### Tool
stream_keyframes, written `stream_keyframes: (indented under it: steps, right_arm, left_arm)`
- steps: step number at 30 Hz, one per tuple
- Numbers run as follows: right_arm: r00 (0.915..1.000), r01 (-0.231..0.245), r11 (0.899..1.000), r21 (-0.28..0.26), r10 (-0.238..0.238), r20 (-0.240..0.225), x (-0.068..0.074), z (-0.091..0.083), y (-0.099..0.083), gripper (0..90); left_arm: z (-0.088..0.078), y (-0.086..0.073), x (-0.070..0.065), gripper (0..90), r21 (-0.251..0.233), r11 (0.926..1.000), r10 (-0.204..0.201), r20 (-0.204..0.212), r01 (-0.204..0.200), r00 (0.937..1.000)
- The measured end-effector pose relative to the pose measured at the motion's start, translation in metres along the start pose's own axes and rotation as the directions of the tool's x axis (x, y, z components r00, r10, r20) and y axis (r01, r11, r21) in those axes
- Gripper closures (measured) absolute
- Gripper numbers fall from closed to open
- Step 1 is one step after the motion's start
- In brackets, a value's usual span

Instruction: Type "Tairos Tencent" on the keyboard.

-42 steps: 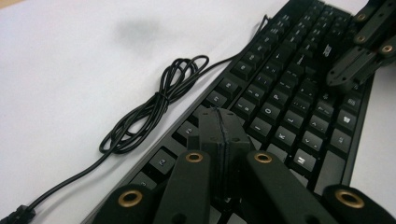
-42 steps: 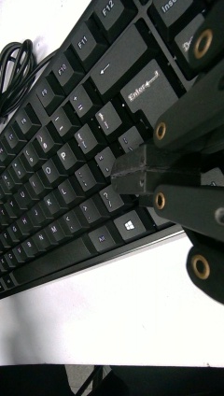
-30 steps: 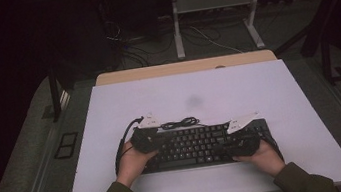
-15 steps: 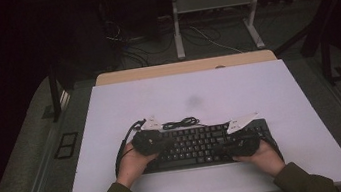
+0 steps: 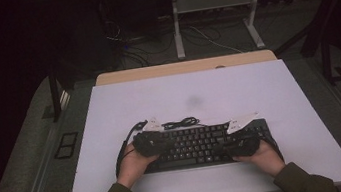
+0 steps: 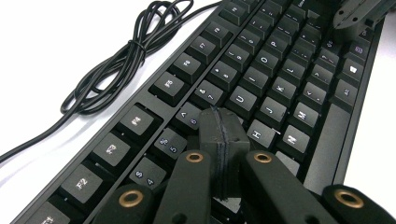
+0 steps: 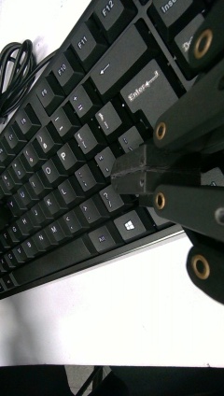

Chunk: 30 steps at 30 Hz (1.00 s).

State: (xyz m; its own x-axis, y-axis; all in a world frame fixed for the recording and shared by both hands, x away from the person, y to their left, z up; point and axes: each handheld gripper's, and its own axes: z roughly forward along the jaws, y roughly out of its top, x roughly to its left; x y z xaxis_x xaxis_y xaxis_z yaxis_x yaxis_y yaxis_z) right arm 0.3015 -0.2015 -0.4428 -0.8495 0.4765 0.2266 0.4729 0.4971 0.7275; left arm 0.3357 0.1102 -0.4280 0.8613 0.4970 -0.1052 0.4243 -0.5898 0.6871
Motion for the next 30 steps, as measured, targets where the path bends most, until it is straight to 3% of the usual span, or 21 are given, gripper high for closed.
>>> stream_keyframes:
  steps: [14,15,19,24,30]
  right_arm:
    - [1.0000,0.000,1.000,-0.004,0.000,-0.004,-0.001,0.000,0.000,89.4]
    - [1.0000,-0.001,1.000,-0.004,0.001,-0.005,-0.001,0.000,0.000,89.4]
    - [1.0000,-0.005,1.000,-0.005,0.005,-0.009,-0.001,0.000,-0.001,89.4]
    - [1.0000,-0.004,1.000,-0.006,0.004,-0.008,-0.001,0.000,-0.001,89.4]
    - [1.0000,-0.002,1.000,-0.005,0.002,-0.007,-0.001,0.000,-0.001,89.3]
  left_arm:
    - [-0.015,0.000,0.001,89.2,-0.074,0.9969,-0.023,0.005,0.024,0.9997]
    - [-0.019,-0.002,0.001,84.7,-0.099,0.9943,-0.040,0.007,0.041,0.9992]
    - [-0.027,-0.008,0.001,71.0,-0.122,0.9909,-0.057,-0.001,0.057,0.9983]
    - [-0.036,-0.013,-0.001,51.3,-0.156,0.9869,-0.048,-0.030,0.043,0.9984]
    - [-0.039,-0.022,-0.002,29.3,-0.173,0.9835,-0.062,-0.037,0.054,0.9974]
